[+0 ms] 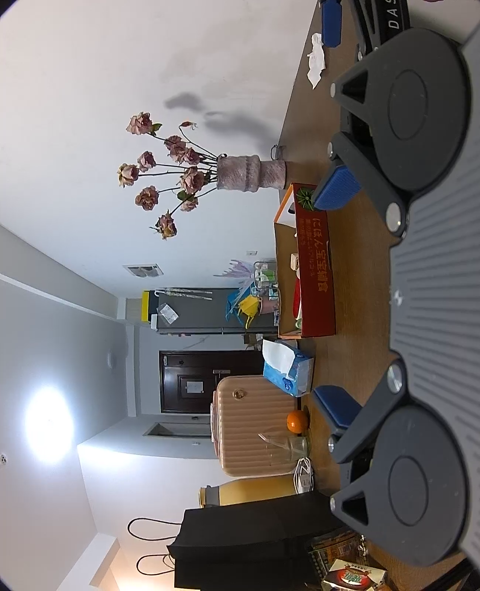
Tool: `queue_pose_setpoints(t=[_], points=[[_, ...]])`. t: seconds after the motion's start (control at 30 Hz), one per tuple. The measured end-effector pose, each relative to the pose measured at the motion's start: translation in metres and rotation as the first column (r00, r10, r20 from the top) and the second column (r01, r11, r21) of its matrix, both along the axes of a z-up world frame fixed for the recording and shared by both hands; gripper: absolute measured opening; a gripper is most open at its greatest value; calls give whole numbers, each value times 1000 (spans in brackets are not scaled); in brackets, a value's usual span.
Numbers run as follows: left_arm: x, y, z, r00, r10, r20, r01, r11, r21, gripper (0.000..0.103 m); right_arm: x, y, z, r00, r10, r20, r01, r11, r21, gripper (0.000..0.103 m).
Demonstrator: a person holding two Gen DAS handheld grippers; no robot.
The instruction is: Organize rigid objects
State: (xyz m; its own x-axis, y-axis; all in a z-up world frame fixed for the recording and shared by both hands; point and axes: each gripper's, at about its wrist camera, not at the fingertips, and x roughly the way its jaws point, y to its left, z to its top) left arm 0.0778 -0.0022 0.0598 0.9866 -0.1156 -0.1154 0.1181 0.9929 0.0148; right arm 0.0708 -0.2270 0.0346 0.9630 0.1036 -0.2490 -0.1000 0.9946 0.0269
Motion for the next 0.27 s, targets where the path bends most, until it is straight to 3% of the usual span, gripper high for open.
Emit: queue_pose_setpoints(t=[0.27], points=[[-1,1,-2,1000,10,15,-10,1000,0,103,0,-1,0,1000,-1,-1,1,1000,-1,103]])
